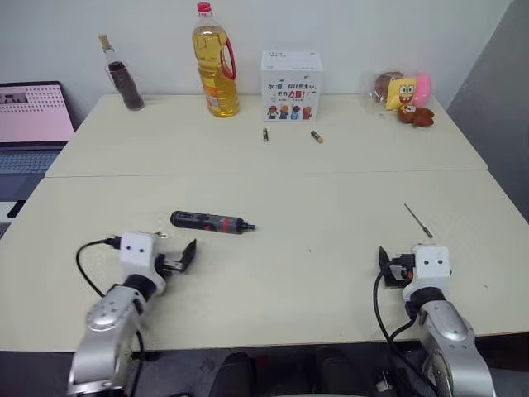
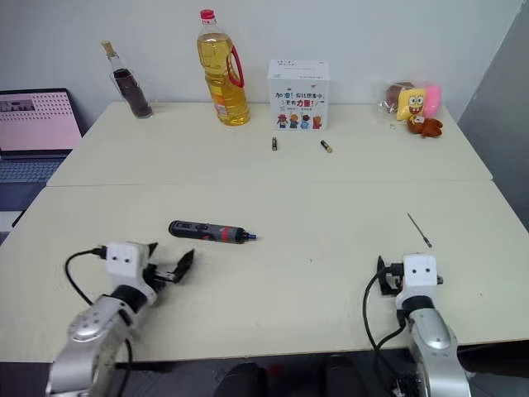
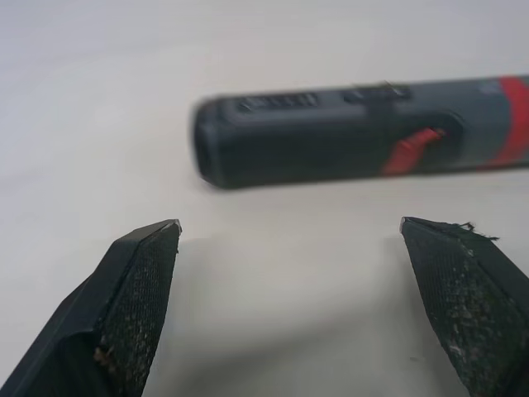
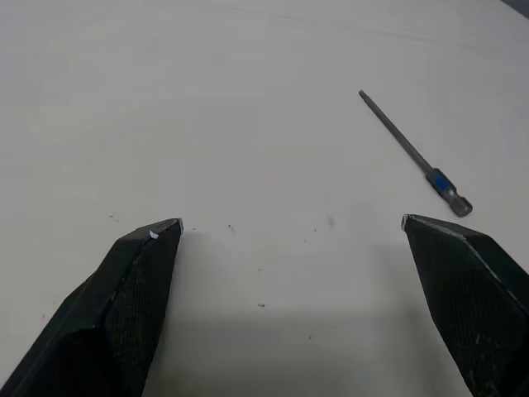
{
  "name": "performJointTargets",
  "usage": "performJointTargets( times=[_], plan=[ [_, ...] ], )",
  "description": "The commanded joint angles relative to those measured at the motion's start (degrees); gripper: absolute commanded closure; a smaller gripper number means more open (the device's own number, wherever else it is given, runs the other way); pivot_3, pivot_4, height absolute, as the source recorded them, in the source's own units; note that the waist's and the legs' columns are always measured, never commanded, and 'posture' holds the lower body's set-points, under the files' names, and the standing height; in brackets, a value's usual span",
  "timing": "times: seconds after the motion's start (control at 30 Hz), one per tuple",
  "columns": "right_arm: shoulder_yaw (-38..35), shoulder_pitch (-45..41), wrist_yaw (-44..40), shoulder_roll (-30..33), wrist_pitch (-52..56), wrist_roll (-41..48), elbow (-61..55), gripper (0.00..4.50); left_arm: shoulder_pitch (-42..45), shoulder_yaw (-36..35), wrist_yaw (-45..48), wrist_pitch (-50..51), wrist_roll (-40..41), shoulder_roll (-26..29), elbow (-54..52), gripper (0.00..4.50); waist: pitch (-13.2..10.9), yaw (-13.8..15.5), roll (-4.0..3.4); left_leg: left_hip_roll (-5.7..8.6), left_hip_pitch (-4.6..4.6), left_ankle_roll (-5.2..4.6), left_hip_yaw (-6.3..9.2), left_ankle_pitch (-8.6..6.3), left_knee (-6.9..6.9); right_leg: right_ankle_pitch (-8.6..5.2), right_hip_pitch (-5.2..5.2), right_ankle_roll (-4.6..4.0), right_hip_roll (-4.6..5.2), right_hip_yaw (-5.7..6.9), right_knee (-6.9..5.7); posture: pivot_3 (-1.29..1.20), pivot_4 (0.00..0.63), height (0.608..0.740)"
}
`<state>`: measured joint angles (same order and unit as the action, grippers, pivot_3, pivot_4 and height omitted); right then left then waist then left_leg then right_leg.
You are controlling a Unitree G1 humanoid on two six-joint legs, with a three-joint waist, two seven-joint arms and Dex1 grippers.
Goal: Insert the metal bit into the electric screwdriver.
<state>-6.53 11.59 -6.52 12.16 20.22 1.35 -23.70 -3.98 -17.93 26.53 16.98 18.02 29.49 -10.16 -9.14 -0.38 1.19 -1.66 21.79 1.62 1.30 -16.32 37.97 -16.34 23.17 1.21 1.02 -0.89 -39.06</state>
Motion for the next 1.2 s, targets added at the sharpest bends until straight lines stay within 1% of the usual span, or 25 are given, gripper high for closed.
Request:
performJointTargets(
  times=[0.03,0.07,0.1,0.17,0.2,0.27,0.3,0.37,0.43,0.5,0.53,0.63,0.7,0.8,0.9,1.0,1.1,1.2],
  plan=[
    [-1.06,-2.74,-4.14,2.95,2.01,2.95,-4.67,0.00,3.50,-3.21,11.12,5.50,7.81,9.04,-3.37,0.04,0.00,-0.05,-0.02,0.00,-0.01,0.00,-0.03,0.00,0.00,0.00,0.00,0.00,0.01,-0.02,0.00,0.00,0.150,0.740],
    [-1.58,-3.52,-5.54,3.83,2.94,4.18,-5.23,0.00,4.95,-3.75,14.34,8.10,10.21,12.18,-3.75,0.04,-0.01,-0.02,0.00,0.00,0.00,0.00,-0.03,0.00,0.00,0.00,0.00,0.00,0.04,-0.03,0.01,0.00,0.150,0.740],
    [-1.83,-4.64,-7.81,5.44,3.57,5.47,-5.80,0.00,8.29,-3.54,18.01,11.09,12.20,16.40,-3.21,0.04,-0.07,-0.02,0.09,0.01,0.01,0.00,-0.03,0.00,0.00,0.00,0.00,0.00,0.04,-0.02,0.01,0.00,0.150,0.740],
    [-1.80,-6.03,-10.74,7.57,4.49,7.47,-6.27,0.00,13.08,-2.21,21.97,14.65,14.13,21.47,-1.66,0.04,-0.21,0.19,0.26,0.05,0.10,0.01,0.05,0.01,0.06,0.00,0.01,0.00,0.01,0.12,-0.01,0.00,0.150,0.740],
    [-1.64,-6.85,-13.63,9.16,5.16,9.82,-6.87,0.00,16.41,0.62,25.07,15.01,13.06,24.50,0.02,0.04,-0.15,0.21,0.20,0.07,0.11,0.01,0.07,0.01,0.06,0.01,0.01,0.00,-0.01,0.20,0.03,0.00,0.150,0.740],
    [-1.49,-8.33,-18.68,11.59,6.91,14.28,-7.97,0.00,22.52,5.73,30.40,15.39,11.28,28.00,3.10,0.04,-0.15,0.17,0.07,0.12,0.00,0.01,0.01,0.01,0.02,0.00,-0.06,0.01,0.03,0.11,0.03,0.00,0.150,0.740],
    [-1.56,-9.08,-22.48,13.56,8.56,18.07,-9.30,0.00,27.48,9.85,33.89,15.12,9.66,29.22,5.20,0.04,-0.18,0.16,0.03,0.15,0.02,0.01,0.00,0.01,-0.01,0.00,-0.02,0.01,0.01,0.11,0.06,0.00,0.150,0.740],
    [-1.40,-10.14,-28.13,17.26,10.66,22.91,-11.25,0.00,36.05,17.53,40.17,13.46,5.65,30.24,9.23,0.04,-0.24,0.22,-0.06,0.20,0.03,0.00,-0.05,0.01,0.01,0.00,-0.03,0.01,-0.01,0.18,0.05,0.00,0.150,0.740],
    [-0.77,-10.58,-32.03,20.34,12.20,25.99,-12.92,0.00,42.37,23.95,45.57,9.69,0.69,30.13,13.06,0.04,-0.23,0.14,-0.06,0.14,0.04,0.00,-0.06,0.00,0.03,0.00,-0.02,0.01,-0.08,0.18,0.02,0.00,0.150,0.740],
    [0.00,-10.71,-34.46,22.60,13.77,28.65,-15.40,0.00,50.13,30.08,50.29,5.94,-3.83,27.25,17.53,0.04,-0.27,-0.87,-0.03,0.08,0.07,-0.04,-0.08,-0.02,0.00,0.00,0.01,0.00,-0.16,0.14,0.07,0.00,0.150,0.740],
    [0.36,-10.93,-34.79,23.08,14.31,29.29,-16.10,0.00,52.60,31.79,51.79,4.67,-5.17,26.17,19.57,0.04,-0.38,-0.83,0.05,0.08,0.15,-0.13,-0.02,-0.07,0.04,-0.03,0.05,-0.05,-0.23,0.08,0.03,0.00,0.150,0.740],
    [2.17,-11.84,-33.54,23.11,14.86,29.33,-17.08,0.00,58.77,38.71,53.53,-3.17,-14.11,23.11,26.32,0.04,-0.41,-0.82,0.14,0.05,0.23,-0.13,0.02,-0.06,0.09,-0.03,0.04,-0.07,-0.29,0.24,0.03,0.00,0.150,0.740],
    [3.66,-11.83,-33.02,22.68,15.05,29.51,-17.90,0.00,61.75,41.86,56.24,-7.06,-17.07,20.41,30.21,0.04,-0.40,-0.85,0.15,0.08,0.22,-0.13,0.00,-0.07,0.08,-0.03,0.04,-0.06,-0.29,0.21,0.05,0.00,0.150,0.740],
    [4.93,-11.95,-32.05,22.34,15.14,29.37,-18.34,0.00,63.84,43.63,59.07,-12.30,-20.13,18.83,34.34,0.04,-0.41,-1.31,0.16,0.08,0.23,-0.14,-0.04,-0.07,0.08,-0.03,0.06,-0.06,-0.29,0.14,0.06,0.00,0.150,0.740],
    [5.65,-11.82,-31.11,22.13,14.81,29.10,-18.63,0.00,65.11,44.42,60.58,-15.11,-22.49,18.01,37.09,0.04,-0.45,-1.50,0.20,0.04,0.24,-0.14,0.01,-0.07,0.07,-0.03,0.12,-0.06,-0.30,0.09,0.05,0.00,0.150,0.740],
    [6.15,-11.77,-30.11,21.79,14.56,28.97,-18.85,0.00,65.70,44.40,61.20,-15.28,-24.19,17.11,38.85,0.04,-0.45,-1.32,0.20,0.05,0.25,-0.14,0.01,-0.07,0.07,-0.03,0.12,-0.06,-0.30,0.15,0.03,0.00,0.150,0.740],
    [6.67,-11.39,-29.30,21.35,14.57,29.10,-19.33,0.00,63.92,45.08,63.05,-14.71,-25.39,17.30,37.09,0.04,-0.45,-1.29,0.20,0.05,0.25,-0.14,0.02,-0.07,0.09,-0.03,0.10,-0.06,-0.29,0.14,0.02,0.00,0.150,0.740],
    [7.39,-11.28,-28.97,21.18,14.74,29.33,-19.66,0.00,62.48,45.60,61.85,-15.55,-27.66,16.25,37.18,0.04,-0.45,-1.28,0.20,0.05,0.24,-0.14,0.06,-0.07,0.10,-0.03,0.10,-0.06,-0.27,0.11,0.02,0.00,0.150,0.740]
  ],
)
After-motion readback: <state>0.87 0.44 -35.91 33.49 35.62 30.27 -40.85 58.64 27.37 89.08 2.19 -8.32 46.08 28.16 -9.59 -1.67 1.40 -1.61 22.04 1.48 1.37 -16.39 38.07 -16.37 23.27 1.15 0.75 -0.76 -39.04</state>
